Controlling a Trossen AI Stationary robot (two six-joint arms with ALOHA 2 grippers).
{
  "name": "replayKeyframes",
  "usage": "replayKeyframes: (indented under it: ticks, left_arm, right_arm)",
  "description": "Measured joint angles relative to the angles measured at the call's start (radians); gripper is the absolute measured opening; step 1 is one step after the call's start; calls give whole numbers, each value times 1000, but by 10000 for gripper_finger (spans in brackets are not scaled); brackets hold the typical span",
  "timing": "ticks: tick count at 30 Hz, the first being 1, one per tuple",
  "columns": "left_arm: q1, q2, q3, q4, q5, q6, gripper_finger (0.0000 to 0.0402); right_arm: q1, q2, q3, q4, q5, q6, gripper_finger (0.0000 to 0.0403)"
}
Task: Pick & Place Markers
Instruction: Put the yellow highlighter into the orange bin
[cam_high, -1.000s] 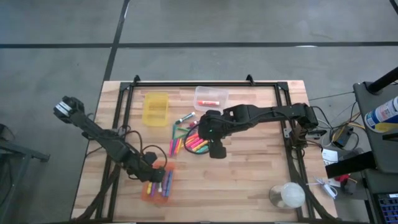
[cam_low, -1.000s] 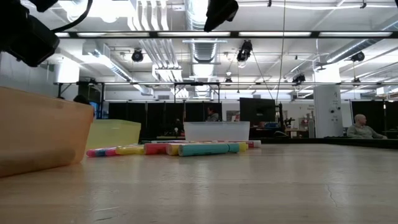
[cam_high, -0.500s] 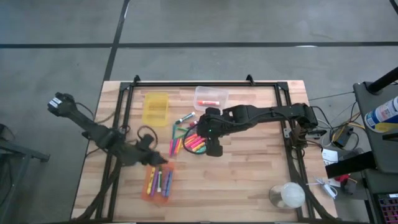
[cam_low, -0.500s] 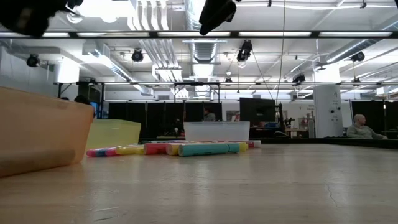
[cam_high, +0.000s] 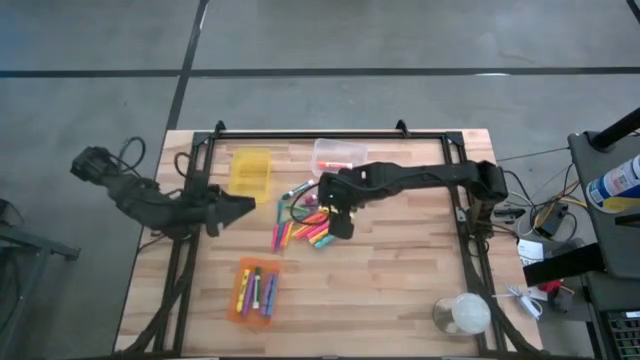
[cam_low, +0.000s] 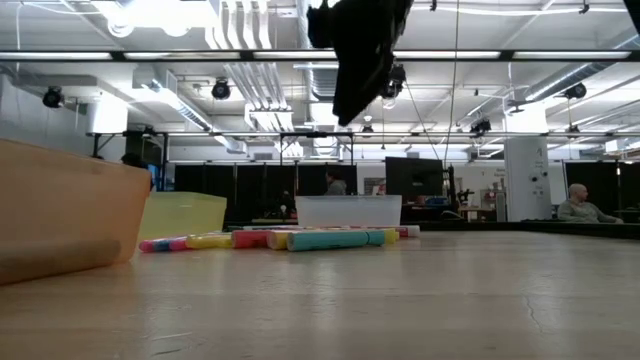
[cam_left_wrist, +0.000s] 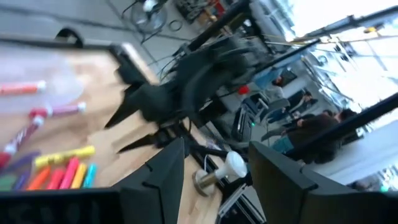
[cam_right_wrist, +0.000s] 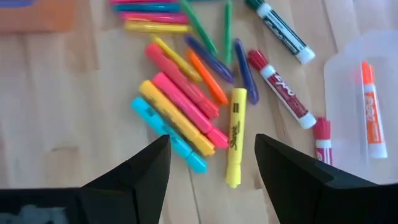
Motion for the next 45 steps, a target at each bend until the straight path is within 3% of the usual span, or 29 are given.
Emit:
replayKeyframes:
  ticks: [8,15,24,45]
  left_arm:
    - [0,0,100,-1,1,256,172]
    - [-1,-12,128,-7,4,463,172]
    - [-1,-16,128,-8,-9,505,172]
    - [-1,-30,150,43,-29,498,172]
  right_arm:
    - [-57,0,-159,101,-45,45,226]
    - [-93,0,-275,109,-46,-17,226]
    - [-128,0,-322,168,-45,-24,226]
    - [-125,-2,-286,171,-55,26,226]
